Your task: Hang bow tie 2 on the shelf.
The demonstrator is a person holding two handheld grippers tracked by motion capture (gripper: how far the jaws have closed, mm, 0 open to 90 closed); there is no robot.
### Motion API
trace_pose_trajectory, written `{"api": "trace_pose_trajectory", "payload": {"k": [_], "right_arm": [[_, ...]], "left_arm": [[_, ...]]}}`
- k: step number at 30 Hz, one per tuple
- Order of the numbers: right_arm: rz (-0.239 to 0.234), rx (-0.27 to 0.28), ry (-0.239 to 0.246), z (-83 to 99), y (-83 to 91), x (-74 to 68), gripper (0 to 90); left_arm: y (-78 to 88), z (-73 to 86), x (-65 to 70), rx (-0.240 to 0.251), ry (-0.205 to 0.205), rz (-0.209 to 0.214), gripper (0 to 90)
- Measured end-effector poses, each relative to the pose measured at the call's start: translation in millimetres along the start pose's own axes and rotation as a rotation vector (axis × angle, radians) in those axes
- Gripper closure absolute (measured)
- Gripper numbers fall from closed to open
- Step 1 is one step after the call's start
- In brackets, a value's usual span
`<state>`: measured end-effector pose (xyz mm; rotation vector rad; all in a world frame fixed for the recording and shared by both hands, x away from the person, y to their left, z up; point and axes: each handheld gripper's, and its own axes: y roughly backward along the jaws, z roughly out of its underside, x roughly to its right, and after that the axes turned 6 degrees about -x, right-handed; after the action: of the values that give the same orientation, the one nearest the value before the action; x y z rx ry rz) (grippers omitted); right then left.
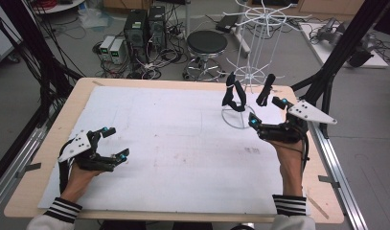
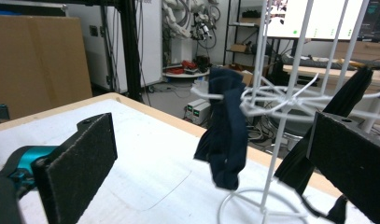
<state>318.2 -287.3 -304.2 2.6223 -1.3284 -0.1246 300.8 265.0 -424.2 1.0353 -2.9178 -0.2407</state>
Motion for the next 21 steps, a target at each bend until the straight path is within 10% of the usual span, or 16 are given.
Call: {"api": "trace_pose_trajectory", "payload": {"k": [21], "right_arm": [[-0.007,0.023,-0.018,91.7,4.8,-28.3,0.7]], "left_arm": [[20.9,24.6,8.6,0.034,0.014,-0.072,6.2]]}}
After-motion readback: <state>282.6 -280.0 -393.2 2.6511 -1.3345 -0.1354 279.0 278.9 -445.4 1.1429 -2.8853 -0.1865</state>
